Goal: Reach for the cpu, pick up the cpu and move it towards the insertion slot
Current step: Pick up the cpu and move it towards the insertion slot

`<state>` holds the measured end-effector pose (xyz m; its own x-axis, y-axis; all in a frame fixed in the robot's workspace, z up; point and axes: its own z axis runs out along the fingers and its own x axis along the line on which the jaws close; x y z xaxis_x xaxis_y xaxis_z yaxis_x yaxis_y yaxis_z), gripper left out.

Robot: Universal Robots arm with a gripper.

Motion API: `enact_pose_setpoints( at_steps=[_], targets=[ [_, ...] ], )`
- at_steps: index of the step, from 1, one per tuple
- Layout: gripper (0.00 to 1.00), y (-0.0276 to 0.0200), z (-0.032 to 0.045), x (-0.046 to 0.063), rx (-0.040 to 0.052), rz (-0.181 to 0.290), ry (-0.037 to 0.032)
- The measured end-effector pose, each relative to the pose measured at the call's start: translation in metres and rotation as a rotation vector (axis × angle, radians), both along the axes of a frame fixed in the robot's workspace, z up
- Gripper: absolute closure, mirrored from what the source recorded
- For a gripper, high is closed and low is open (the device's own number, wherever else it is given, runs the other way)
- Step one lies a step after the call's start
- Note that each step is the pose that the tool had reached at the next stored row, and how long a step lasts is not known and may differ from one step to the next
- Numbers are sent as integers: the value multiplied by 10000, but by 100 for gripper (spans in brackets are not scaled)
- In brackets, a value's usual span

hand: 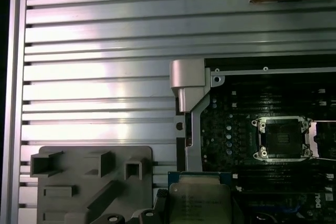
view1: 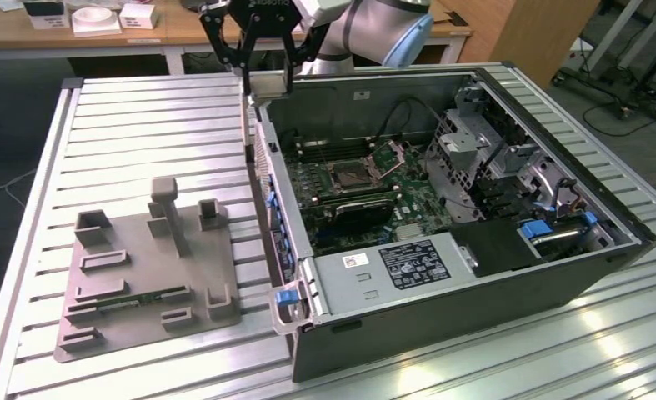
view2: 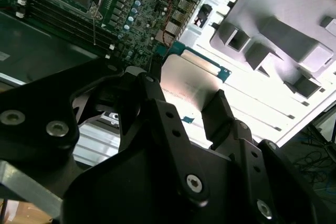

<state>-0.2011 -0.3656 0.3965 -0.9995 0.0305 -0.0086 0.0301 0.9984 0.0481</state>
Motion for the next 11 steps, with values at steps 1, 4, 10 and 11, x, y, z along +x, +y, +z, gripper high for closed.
enact_pose_setpoints(
  at_steps=[1, 4, 10, 11],
  targets=[
    [45, 5, -2, 9, 0, 0, 0],
    [45, 18, -8, 37, 0, 0, 0],
    [45, 42, -19, 97, -1, 0, 1],
    [45, 46, -19, 106, 0, 0, 0]
  ],
)
